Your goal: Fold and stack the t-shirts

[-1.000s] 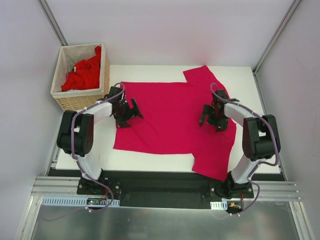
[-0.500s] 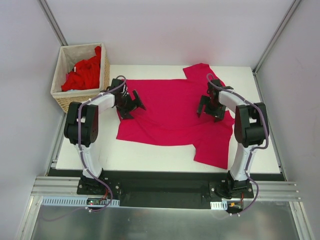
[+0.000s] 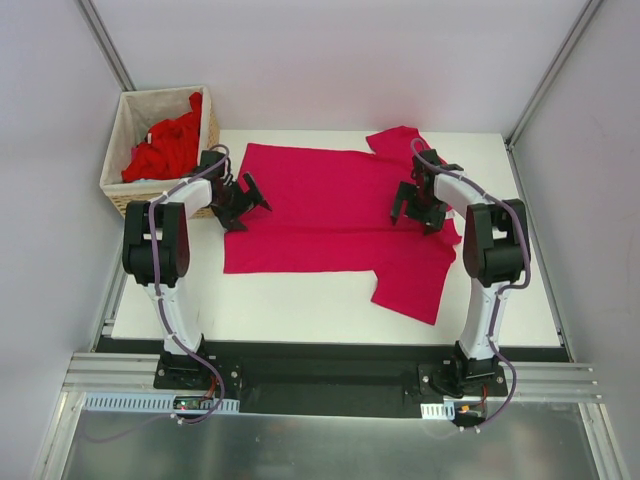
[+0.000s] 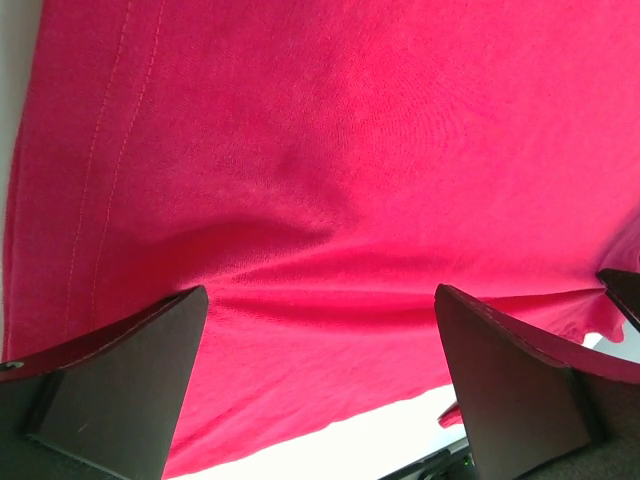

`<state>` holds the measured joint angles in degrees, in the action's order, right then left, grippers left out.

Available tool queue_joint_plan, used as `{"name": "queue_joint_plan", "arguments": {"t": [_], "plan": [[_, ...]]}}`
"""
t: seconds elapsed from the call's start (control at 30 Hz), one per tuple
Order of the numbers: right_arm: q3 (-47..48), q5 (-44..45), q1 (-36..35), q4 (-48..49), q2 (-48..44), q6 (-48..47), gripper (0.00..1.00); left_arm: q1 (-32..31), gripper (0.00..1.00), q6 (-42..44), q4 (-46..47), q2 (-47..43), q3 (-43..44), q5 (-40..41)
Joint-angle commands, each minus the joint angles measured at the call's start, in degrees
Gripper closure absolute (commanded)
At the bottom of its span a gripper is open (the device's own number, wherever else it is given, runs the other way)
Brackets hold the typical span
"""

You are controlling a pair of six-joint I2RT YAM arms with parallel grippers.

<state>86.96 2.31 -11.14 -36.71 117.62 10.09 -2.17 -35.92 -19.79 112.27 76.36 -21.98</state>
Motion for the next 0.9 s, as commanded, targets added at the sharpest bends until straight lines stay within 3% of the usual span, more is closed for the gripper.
{"name": "queue_joint_plan", "arguments": {"t": [0.0,0.23,0.4,0.87], "plan": [[-0.83,-0.28,0.15,-1.87,-1.78,0.20,0.04,0.77,0.01,1.82,-2.88,-1.61,1.16,2.21],[-4.33,-0.46,-1.52,-2.58,-8.10,0.20,0.04,0.24,0.01,1.03,-3.41,-4.51,1.87,0.00],[-10.49,1.47,-3.63,-1.70,-13.46,0.64,0.04,-1.16,0.01,0.94,-3.50,-9.61,-1.47,1.41],[-15.84,4.55,-5.03,-2.59,-21.99,0.37,0.04,-4.68,0.01,0.76,-3.41,-21.03,-11.05,4.48]]}}
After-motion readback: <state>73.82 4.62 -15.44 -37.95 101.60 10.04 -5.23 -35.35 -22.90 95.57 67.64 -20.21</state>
